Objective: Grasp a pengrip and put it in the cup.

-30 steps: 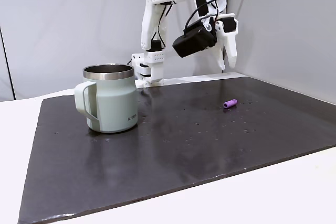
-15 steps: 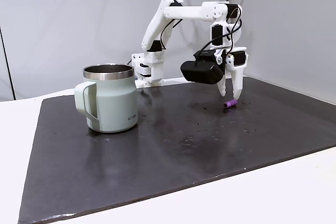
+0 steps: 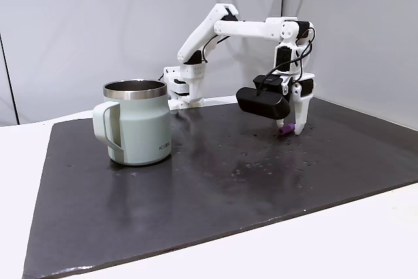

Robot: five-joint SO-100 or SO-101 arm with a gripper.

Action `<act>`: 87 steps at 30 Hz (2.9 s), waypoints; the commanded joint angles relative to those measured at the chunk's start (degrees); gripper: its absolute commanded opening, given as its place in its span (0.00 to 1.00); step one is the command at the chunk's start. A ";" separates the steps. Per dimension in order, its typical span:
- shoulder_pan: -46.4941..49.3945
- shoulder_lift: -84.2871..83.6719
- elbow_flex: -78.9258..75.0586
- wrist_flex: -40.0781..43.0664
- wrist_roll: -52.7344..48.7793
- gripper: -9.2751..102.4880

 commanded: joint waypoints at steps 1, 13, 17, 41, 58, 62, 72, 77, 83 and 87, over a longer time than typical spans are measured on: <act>-0.26 0.00 -3.34 0.97 -0.53 0.25; -0.53 0.18 -3.69 1.85 -0.53 0.08; -0.53 2.81 -3.60 2.81 -0.44 0.08; 31.64 50.63 12.57 12.48 -15.64 0.08; 54.05 50.45 11.16 -1.23 -35.42 0.08; 54.58 48.78 10.55 -3.78 -36.83 0.08; 53.61 47.20 11.43 -9.14 -37.62 0.08; 52.82 47.72 12.22 -8.44 -37.88 0.21; 52.56 48.34 13.10 -8.09 -38.58 0.30; 52.56 48.60 13.18 -8.09 -38.85 0.30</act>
